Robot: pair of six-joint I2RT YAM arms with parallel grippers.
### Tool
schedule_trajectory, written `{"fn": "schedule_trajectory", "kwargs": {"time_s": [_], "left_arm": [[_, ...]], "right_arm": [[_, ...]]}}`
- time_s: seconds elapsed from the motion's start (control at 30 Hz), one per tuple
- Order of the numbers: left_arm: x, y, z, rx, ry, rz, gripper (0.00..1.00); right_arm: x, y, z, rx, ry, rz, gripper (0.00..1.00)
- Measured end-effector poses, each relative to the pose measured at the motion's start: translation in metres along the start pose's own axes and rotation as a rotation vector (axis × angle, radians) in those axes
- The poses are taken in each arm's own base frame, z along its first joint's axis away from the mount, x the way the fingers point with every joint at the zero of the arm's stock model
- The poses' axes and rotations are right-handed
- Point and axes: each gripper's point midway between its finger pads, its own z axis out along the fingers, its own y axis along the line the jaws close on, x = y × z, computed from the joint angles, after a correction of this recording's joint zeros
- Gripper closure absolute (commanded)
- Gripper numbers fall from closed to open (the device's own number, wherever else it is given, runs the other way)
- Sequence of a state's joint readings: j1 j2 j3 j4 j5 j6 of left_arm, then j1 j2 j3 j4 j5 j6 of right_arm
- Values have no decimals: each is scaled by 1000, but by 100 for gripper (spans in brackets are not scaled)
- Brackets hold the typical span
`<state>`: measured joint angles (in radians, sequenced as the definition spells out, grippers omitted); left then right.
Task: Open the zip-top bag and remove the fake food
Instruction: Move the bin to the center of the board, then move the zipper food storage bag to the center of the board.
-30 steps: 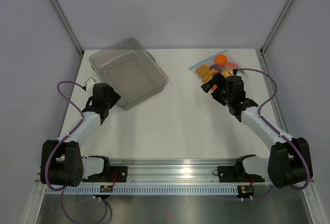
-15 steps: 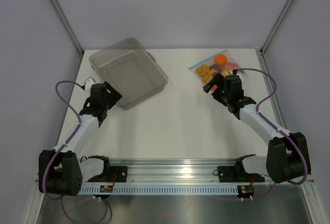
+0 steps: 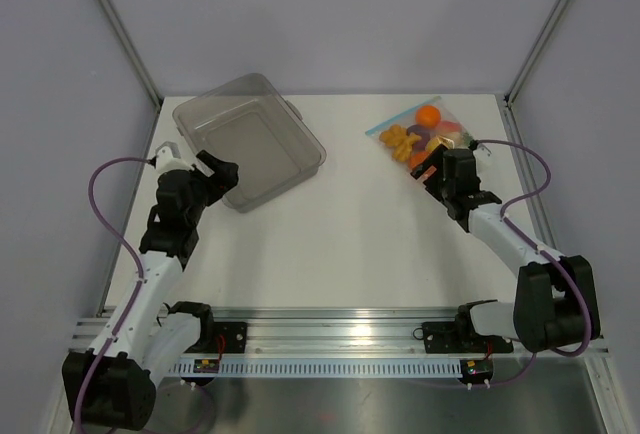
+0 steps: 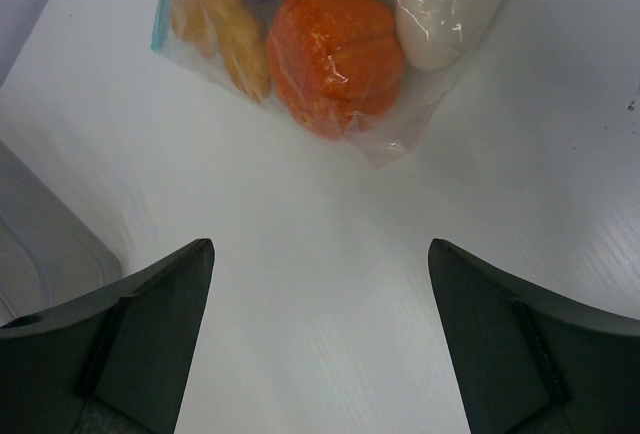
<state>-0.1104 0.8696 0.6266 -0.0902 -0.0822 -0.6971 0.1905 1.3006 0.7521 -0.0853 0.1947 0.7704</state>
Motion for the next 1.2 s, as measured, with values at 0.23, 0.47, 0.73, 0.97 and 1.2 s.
{"fn": "schedule_trajectory", "kwargs": {"time_s": [0.23,0.47,0.73,0.97,1.2], "left_arm": [[14,-24,-5,139,43,35,2],[14,-33,-7,184,47,48,1],[19,-36,-4,202,67,51,1],[19,-38,-5,210,67,51,1],[24,-38,-1,210,86,52,1]], "right_arm": [[-7,-6,6,-3,-30,65,8],[-4,-11,29,29,-43,57,16],[-3,-7,60,44,-40,42,26],[3,-10,82,70,-16,12,33],[4,-10,92,75,-21,-6,80]]}}
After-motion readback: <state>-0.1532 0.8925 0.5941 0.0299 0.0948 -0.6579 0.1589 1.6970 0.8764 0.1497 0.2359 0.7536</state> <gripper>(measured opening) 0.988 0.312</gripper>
